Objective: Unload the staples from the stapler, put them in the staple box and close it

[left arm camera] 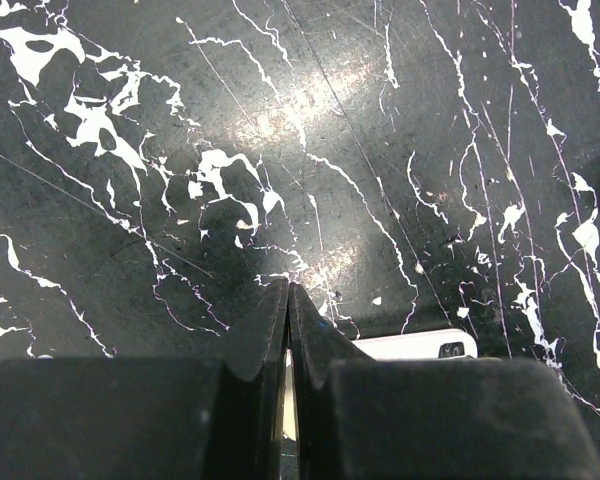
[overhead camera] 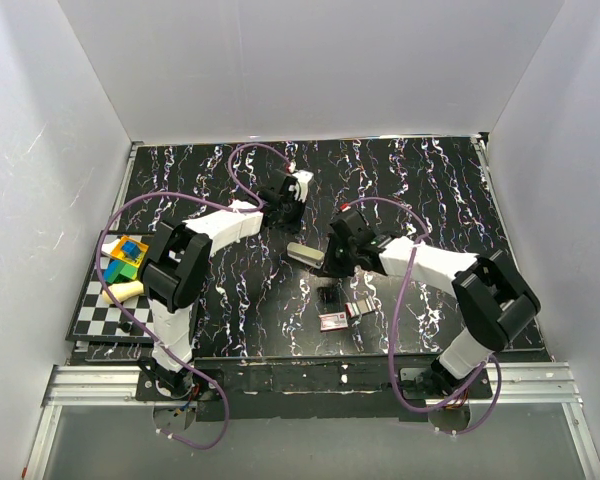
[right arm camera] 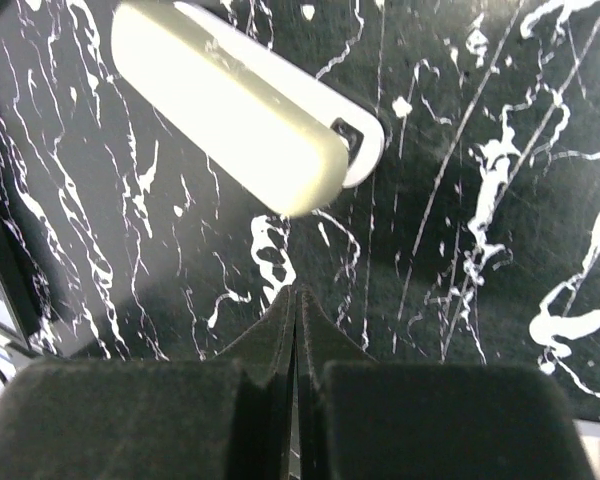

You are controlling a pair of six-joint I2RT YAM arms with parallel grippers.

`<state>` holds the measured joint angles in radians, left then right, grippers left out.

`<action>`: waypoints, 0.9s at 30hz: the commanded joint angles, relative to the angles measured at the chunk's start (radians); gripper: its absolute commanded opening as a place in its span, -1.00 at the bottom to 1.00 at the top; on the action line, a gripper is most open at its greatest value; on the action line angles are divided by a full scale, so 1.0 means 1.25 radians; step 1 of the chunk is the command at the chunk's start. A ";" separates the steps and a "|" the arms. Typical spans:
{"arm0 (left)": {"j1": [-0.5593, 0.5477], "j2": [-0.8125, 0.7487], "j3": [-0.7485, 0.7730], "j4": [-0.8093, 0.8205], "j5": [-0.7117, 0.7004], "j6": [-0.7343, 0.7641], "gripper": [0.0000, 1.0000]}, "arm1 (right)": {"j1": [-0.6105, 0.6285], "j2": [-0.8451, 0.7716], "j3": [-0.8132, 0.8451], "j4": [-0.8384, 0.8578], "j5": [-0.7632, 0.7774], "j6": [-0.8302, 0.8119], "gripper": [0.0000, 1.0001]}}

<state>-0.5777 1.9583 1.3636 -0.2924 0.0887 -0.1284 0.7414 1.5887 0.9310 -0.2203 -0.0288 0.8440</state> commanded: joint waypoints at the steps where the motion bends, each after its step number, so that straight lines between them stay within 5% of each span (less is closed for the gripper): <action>1: 0.004 -0.017 -0.010 -0.010 -0.011 -0.005 -1.00 | 0.008 0.033 0.060 0.045 0.044 0.023 -0.97; 27: 0.009 -0.019 -0.066 -0.035 0.009 -0.009 -1.00 | 0.008 0.115 0.166 -0.027 0.187 0.013 -0.97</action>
<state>-0.5713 1.9583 1.3102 -0.3264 0.0875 -0.1326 0.7467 1.7142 1.0855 -0.2398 0.1535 0.8646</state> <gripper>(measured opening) 0.009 0.023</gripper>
